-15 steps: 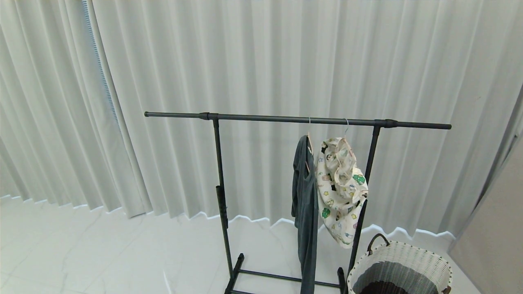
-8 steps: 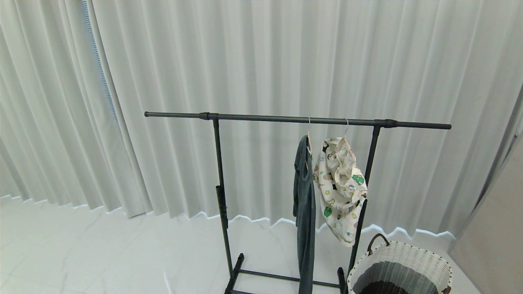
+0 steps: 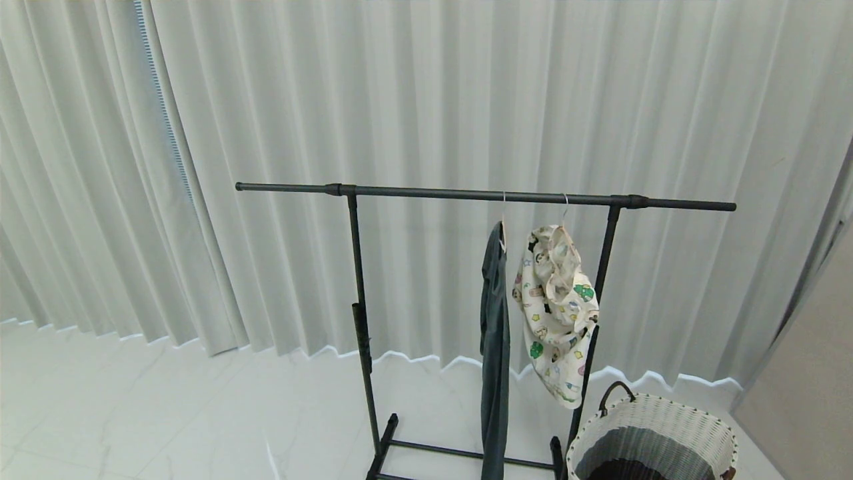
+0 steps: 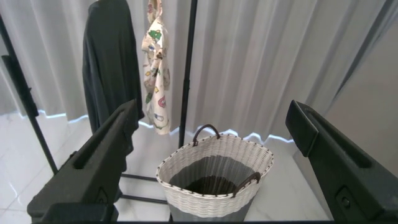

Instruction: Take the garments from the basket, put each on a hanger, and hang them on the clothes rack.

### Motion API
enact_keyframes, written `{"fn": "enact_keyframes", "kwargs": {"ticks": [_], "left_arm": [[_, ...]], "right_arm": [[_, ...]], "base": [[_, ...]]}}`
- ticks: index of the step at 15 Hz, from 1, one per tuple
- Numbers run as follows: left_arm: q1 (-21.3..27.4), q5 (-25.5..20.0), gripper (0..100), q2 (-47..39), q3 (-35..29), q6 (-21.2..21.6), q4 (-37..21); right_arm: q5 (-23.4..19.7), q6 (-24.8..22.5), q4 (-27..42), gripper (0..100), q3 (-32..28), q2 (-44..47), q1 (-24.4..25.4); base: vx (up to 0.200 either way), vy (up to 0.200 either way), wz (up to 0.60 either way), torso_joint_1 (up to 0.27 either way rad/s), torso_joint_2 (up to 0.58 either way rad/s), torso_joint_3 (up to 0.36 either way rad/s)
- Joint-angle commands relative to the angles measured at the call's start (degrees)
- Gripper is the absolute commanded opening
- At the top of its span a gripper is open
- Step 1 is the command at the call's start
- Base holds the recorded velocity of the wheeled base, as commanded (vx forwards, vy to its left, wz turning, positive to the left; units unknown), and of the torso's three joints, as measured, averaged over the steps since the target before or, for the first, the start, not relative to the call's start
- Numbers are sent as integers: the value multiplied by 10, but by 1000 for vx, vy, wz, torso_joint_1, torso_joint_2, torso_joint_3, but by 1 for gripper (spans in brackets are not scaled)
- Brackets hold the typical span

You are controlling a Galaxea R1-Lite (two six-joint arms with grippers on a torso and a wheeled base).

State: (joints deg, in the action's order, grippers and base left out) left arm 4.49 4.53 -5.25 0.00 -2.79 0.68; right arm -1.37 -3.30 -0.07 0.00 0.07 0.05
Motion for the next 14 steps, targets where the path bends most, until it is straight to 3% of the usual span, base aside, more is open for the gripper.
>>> {"fn": "enact_keyframes", "kwargs": {"ticks": [1,14], "left_arm": [[0,0,100,-1,0,0,0],[0,-1,100,-1,0,0,0]], "right_arm": [[0,0,0,100,0,-1,0],[-1,-2,0,100,0,-1,0]], "base": [[0,0,0,0,0,0],[0,0,0,0,0,0]]}}
